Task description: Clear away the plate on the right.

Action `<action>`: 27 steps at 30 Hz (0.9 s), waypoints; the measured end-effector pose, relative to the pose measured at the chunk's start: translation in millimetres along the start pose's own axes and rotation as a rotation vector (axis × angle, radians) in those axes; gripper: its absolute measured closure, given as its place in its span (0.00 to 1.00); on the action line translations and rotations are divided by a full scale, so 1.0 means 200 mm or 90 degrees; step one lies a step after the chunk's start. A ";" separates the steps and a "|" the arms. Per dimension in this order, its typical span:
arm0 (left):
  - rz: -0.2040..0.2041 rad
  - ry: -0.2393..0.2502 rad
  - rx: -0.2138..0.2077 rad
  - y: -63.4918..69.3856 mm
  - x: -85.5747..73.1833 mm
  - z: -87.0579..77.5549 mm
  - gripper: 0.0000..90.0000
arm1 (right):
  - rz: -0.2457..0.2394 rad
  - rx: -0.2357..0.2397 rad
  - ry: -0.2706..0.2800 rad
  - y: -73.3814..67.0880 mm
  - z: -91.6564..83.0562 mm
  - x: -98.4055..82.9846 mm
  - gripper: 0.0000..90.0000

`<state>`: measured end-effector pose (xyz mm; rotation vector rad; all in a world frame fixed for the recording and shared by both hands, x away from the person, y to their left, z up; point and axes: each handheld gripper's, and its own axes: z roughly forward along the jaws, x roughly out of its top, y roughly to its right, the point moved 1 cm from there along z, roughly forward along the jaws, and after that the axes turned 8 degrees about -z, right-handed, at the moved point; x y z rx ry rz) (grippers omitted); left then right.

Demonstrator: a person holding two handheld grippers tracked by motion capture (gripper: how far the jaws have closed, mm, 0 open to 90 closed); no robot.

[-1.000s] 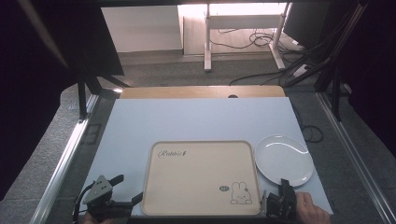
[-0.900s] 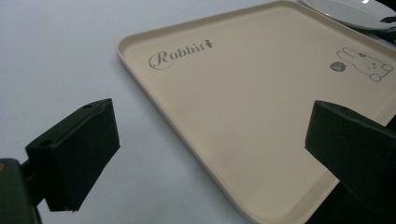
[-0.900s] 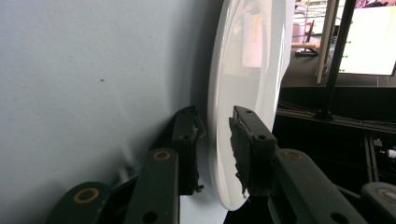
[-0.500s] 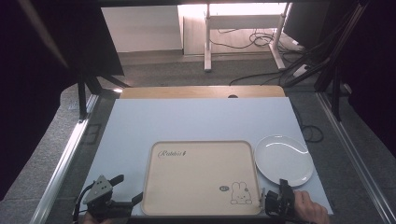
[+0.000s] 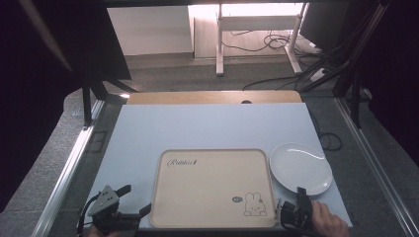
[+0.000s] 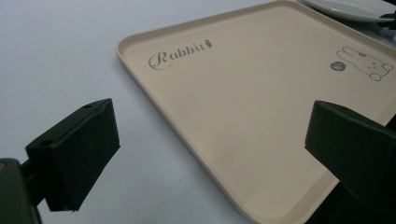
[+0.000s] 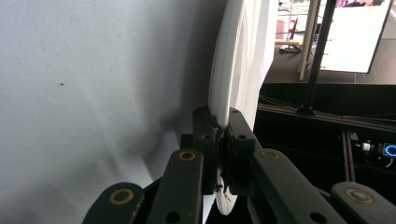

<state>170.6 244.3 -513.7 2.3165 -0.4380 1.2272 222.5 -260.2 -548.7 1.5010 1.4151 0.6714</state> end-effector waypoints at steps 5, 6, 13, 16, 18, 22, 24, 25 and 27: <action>-0.001 0.000 0.000 0.00 0.00 0.00 0.03 | 0.008 -0.007 -0.005 0.01 -0.01 -0.01 0.96; -0.001 0.001 0.000 0.00 0.00 0.00 0.03 | 0.009 -0.010 -0.005 0.01 -0.01 -0.01 0.96; -0.001 0.001 0.000 0.00 0.00 0.00 0.03 | 0.005 -0.034 0.001 0.01 -0.03 -0.01 0.96; -0.001 0.001 0.000 0.00 0.00 0.00 0.03 | 0.005 -0.038 0.002 0.02 -0.04 0.00 0.96; -0.001 0.001 0.000 0.00 0.00 0.00 0.03 | 0.006 -0.046 0.007 0.02 -0.04 0.00 0.96; -0.002 0.001 0.000 0.00 0.00 0.00 0.03 | 0.013 -0.050 0.009 0.03 -0.05 0.00 0.96; -0.003 0.000 0.000 0.00 0.00 0.00 0.03 | 0.013 -0.052 0.011 0.03 -0.05 0.00 0.95; -0.003 0.000 0.000 0.00 0.00 0.00 0.03 | 0.011 -0.055 0.015 0.03 -0.06 0.00 0.95; -0.003 0.000 0.000 0.00 0.00 0.00 0.03 | 0.012 -0.058 0.019 0.03 -0.06 0.00 0.95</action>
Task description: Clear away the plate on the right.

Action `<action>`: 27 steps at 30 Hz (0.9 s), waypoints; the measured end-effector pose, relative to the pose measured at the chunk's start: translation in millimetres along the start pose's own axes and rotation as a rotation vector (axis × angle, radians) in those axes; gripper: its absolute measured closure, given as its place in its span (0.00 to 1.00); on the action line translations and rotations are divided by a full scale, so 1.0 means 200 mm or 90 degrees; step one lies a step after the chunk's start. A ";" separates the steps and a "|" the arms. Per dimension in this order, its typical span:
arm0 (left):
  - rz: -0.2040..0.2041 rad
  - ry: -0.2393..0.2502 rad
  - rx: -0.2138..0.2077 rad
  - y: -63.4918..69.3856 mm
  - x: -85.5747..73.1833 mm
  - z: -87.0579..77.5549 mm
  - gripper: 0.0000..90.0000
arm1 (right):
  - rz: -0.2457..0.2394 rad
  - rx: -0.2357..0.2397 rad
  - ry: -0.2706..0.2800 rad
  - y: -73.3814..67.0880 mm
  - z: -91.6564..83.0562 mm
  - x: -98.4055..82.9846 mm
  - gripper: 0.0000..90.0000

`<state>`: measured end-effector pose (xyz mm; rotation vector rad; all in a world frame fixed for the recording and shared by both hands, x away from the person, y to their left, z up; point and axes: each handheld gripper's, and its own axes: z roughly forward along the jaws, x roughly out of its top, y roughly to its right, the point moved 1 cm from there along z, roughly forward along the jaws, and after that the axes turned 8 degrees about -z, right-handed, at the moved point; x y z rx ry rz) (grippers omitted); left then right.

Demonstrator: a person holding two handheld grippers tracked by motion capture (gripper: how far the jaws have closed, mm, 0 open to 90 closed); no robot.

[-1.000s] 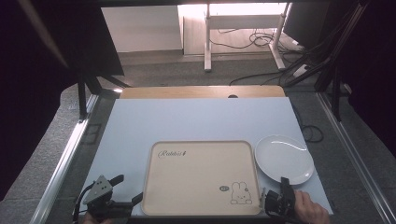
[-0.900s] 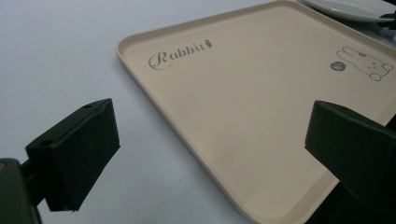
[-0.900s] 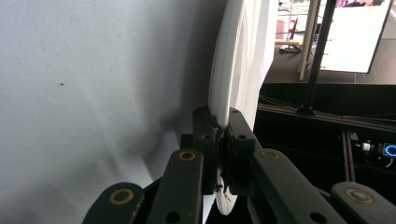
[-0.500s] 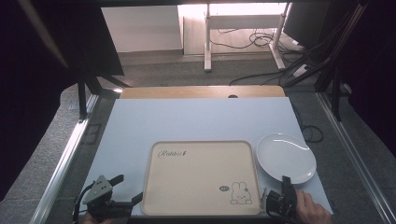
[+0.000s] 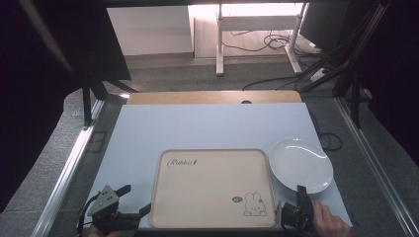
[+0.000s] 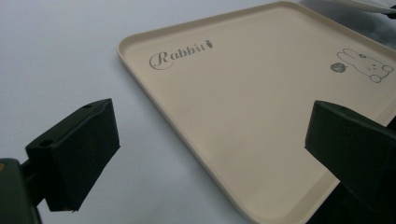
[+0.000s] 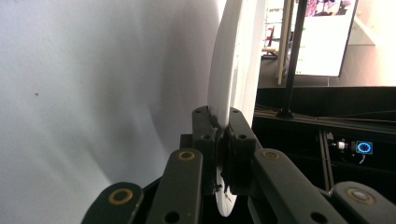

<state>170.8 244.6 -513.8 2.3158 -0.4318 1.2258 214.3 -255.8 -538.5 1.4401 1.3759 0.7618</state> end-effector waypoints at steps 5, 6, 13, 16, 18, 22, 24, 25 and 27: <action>-0.001 0.000 0.000 0.00 0.00 0.00 0.03 | -0.008 -0.017 0.011 0.01 -0.02 0.02 0.96; -0.001 0.000 0.000 0.00 0.00 0.00 0.03 | -0.009 -0.020 0.011 0.01 -0.03 0.02 0.96; -0.003 -0.001 0.001 0.00 0.00 0.00 0.03 | -0.011 -0.011 0.044 0.02 -0.04 0.04 0.95; -0.003 -0.001 0.001 0.00 0.00 0.00 0.03 | -0.014 -0.015 0.053 0.03 -0.06 0.06 0.95; -0.003 -0.001 0.001 0.00 0.00 0.00 0.03 | -0.015 -0.016 0.064 0.03 -0.06 0.07 0.96; -0.004 -0.001 0.001 0.00 0.00 0.00 0.03 | -0.019 -0.020 0.070 0.03 -0.08 0.09 0.95; -0.004 0.000 0.001 0.00 0.00 0.00 0.03 | -0.022 -0.025 0.079 0.03 -0.08 0.10 0.95; -0.004 0.000 0.001 0.00 0.00 0.00 0.03 | -0.027 -0.027 0.074 0.04 -0.09 0.10 0.95; -0.004 -0.001 0.001 0.00 0.00 0.00 0.03 | -0.025 -0.028 0.087 0.04 -0.10 0.11 0.95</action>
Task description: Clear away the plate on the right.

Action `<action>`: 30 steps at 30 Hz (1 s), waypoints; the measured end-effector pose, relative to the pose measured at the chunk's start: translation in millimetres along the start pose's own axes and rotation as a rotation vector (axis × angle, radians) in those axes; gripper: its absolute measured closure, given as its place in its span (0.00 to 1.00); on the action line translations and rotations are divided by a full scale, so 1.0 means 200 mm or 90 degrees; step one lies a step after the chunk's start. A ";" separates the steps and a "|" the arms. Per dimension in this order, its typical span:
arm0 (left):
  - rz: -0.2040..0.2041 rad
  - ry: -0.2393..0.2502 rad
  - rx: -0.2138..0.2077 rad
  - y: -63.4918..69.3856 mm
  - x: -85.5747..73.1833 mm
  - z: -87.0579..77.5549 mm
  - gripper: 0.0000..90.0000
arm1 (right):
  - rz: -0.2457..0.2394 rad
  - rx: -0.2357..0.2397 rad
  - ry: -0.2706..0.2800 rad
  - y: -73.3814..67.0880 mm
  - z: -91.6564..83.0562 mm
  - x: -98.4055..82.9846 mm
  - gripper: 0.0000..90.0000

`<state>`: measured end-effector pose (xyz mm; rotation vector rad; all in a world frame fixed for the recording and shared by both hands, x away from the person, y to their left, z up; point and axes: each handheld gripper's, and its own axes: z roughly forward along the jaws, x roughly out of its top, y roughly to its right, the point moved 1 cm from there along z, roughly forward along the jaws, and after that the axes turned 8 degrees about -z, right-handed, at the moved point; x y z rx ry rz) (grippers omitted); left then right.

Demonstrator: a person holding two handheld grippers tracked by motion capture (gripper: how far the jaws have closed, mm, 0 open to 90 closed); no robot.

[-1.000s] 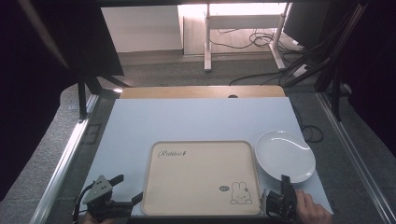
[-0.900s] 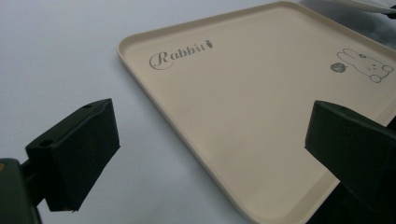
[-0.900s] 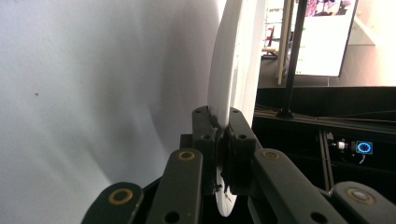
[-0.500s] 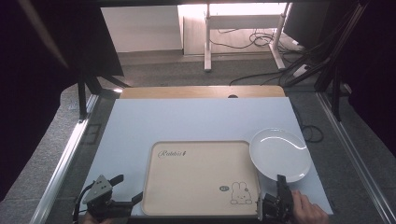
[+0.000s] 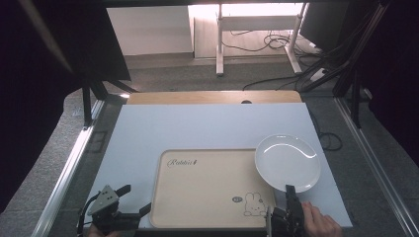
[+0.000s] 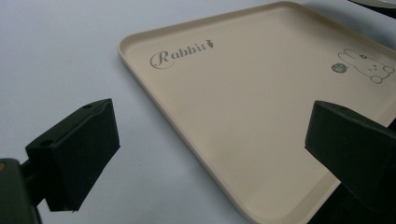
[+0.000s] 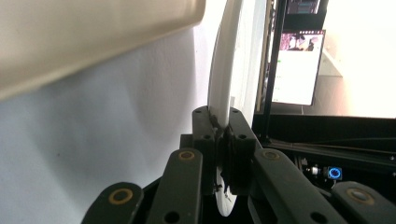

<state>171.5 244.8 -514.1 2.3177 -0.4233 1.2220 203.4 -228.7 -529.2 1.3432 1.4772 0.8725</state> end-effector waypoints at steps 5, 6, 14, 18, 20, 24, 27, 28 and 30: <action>-0.001 0.000 0.000 0.00 0.00 0.00 0.03 | -0.009 -0.003 0.017 0.01 -0.01 0.04 0.95; 0.000 0.000 0.000 0.00 0.00 0.00 0.03 | -0.008 -0.003 0.018 0.01 -0.01 0.05 0.95; 0.000 -0.001 0.000 0.00 0.00 0.00 0.03 | -0.027 -0.005 0.048 0.02 -0.03 0.12 0.95; -0.001 0.000 -0.001 0.00 0.00 0.00 0.03 | -0.029 -0.006 0.061 0.03 -0.03 0.16 0.95; -0.001 0.000 -0.001 0.00 0.00 0.00 0.03 | -0.031 -0.007 0.068 0.03 -0.03 0.18 0.95; 0.000 0.000 0.000 0.00 0.00 0.00 0.03 | -0.034 -0.007 0.081 0.04 -0.04 0.22 0.95; -0.001 0.000 -0.001 0.00 0.00 0.00 0.03 | -0.036 -0.008 0.090 0.04 -0.04 0.25 0.95; 0.000 0.000 0.000 0.00 0.00 0.00 0.03 | -0.035 -0.008 0.093 0.04 -0.04 0.26 0.95; -0.001 0.000 -0.001 0.00 0.00 0.00 0.03 | -0.037 -0.008 0.099 0.04 -0.04 0.28 0.95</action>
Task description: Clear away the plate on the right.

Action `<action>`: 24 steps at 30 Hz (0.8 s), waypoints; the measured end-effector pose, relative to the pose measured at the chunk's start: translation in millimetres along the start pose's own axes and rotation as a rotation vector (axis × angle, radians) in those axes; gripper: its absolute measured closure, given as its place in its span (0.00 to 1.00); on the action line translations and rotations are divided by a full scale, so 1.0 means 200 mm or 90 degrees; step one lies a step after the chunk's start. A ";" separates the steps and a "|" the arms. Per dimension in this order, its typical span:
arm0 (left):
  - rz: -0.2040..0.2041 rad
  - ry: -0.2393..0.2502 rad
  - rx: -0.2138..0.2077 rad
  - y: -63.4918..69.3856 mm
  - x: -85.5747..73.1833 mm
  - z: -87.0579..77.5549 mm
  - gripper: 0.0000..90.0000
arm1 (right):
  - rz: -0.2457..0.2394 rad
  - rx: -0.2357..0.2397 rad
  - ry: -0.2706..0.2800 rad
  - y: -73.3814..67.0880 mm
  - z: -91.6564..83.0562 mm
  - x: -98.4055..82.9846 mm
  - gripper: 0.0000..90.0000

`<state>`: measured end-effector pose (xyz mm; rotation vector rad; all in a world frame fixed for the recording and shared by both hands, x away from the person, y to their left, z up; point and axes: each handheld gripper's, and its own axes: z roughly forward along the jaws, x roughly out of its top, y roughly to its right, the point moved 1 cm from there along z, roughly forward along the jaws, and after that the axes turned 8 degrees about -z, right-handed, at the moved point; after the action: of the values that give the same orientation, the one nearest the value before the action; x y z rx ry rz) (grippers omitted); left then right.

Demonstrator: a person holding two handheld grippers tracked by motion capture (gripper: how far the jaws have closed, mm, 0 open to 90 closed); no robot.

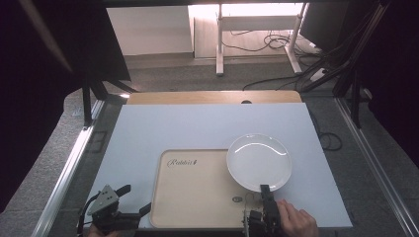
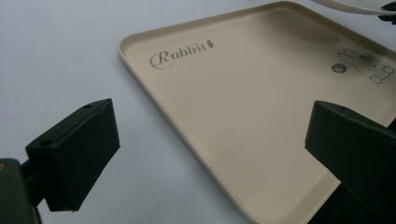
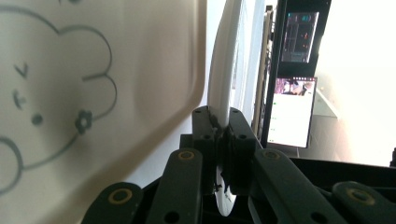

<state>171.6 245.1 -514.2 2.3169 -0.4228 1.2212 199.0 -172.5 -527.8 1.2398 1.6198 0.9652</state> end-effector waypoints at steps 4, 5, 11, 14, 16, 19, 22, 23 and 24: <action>0.000 0.000 0.000 0.00 0.00 0.00 0.03 | -0.004 0.002 0.015 0.00 0.00 0.04 0.95; 0.000 0.000 0.000 0.00 0.00 0.00 0.03 | -0.008 0.003 0.016 0.00 0.00 0.05 0.95; 0.000 0.001 0.000 0.00 0.00 0.00 0.03 | -0.013 0.006 0.036 0.00 0.00 0.11 0.95; 0.002 0.000 -0.001 0.00 0.00 0.00 0.03 | -0.015 0.004 0.048 0.00 0.00 0.14 0.95; 0.002 0.000 -0.001 0.00 0.00 0.00 0.03 | -0.020 0.005 0.054 0.00 0.00 0.15 0.95; 0.002 0.000 -0.001 0.00 0.00 0.00 0.03 | -0.022 0.005 0.061 0.00 -0.01 0.18 0.95; 0.002 0.000 -0.001 0.00 0.00 0.00 0.03 | -0.025 0.005 0.071 0.00 0.00 0.20 0.95; 0.002 0.000 -0.001 0.00 0.00 0.00 0.03 | -0.026 0.005 0.074 0.00 0.00 0.21 0.95; 0.002 0.000 -0.001 0.00 0.00 0.00 0.03 | -0.022 0.007 0.074 -0.01 -0.01 0.22 0.95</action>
<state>171.5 245.5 -514.1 2.3162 -0.4276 1.2216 191.0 -129.5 -536.4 1.1781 1.7332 1.0246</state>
